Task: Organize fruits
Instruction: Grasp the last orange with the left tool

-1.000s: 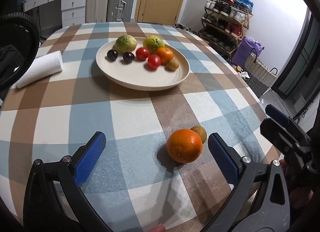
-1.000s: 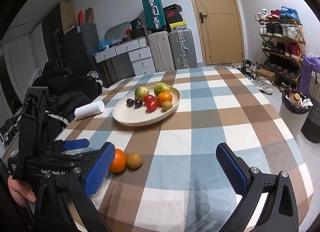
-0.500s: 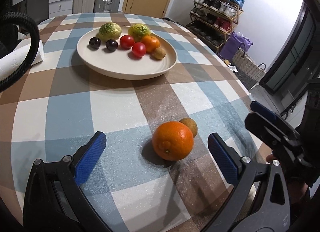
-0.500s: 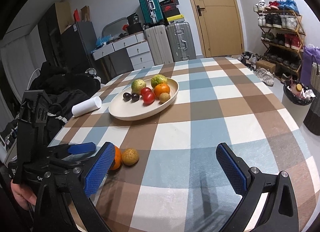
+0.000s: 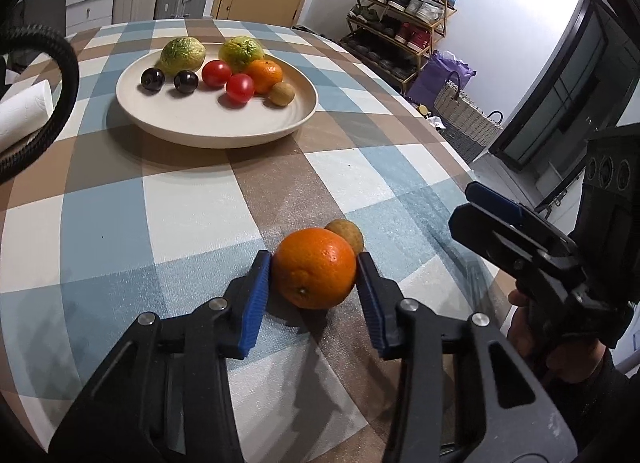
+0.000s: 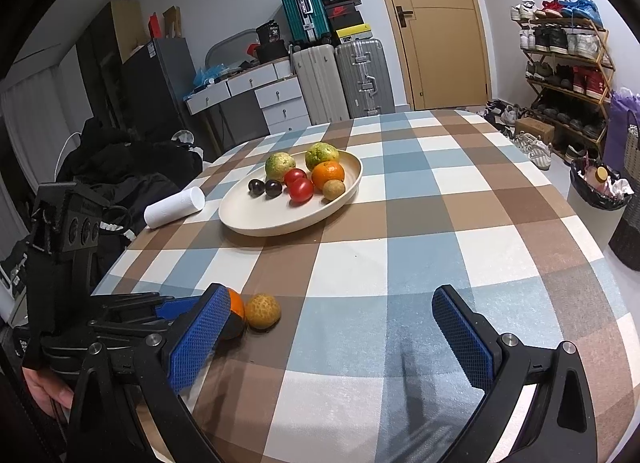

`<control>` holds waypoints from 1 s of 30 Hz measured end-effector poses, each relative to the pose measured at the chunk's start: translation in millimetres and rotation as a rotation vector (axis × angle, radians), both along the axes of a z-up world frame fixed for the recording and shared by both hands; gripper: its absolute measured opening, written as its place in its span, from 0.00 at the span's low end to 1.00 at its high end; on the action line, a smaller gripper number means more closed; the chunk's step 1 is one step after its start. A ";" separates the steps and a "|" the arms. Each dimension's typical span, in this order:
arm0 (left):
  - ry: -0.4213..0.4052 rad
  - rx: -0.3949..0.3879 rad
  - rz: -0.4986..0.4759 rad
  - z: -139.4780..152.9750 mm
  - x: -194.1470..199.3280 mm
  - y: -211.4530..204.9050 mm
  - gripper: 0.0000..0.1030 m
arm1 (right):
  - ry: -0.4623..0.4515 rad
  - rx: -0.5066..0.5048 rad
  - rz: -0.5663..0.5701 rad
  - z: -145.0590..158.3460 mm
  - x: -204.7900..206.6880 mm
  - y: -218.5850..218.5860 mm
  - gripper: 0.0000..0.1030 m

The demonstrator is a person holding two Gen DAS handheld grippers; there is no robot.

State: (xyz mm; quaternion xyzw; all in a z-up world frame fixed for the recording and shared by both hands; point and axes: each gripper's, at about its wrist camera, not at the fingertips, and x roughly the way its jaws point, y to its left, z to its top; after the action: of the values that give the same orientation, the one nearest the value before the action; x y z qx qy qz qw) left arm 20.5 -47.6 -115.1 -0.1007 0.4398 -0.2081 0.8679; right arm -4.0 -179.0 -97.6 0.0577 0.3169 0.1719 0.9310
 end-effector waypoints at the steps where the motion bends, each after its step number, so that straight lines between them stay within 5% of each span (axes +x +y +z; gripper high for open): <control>1: 0.000 -0.005 0.000 -0.1 -0.6 0.7 0.38 | 0.002 0.000 0.003 -0.1 0.2 0.2 1.00; 25: -0.076 -0.076 0.121 20.3 -14.1 88.1 0.38 | 0.164 -0.080 0.119 -24.8 28.4 66.3 0.99; 30: -0.076 -0.090 0.144 19.0 -15.3 104.5 0.38 | 0.177 -0.118 0.111 -27.3 33.7 76.4 0.76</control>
State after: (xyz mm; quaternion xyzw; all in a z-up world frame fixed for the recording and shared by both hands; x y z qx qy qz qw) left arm 5.1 56.9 -96.2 -0.1627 0.3886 -0.1684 0.8912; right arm 29.7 -102.6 -124.8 -0.0001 0.4102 0.1986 0.8901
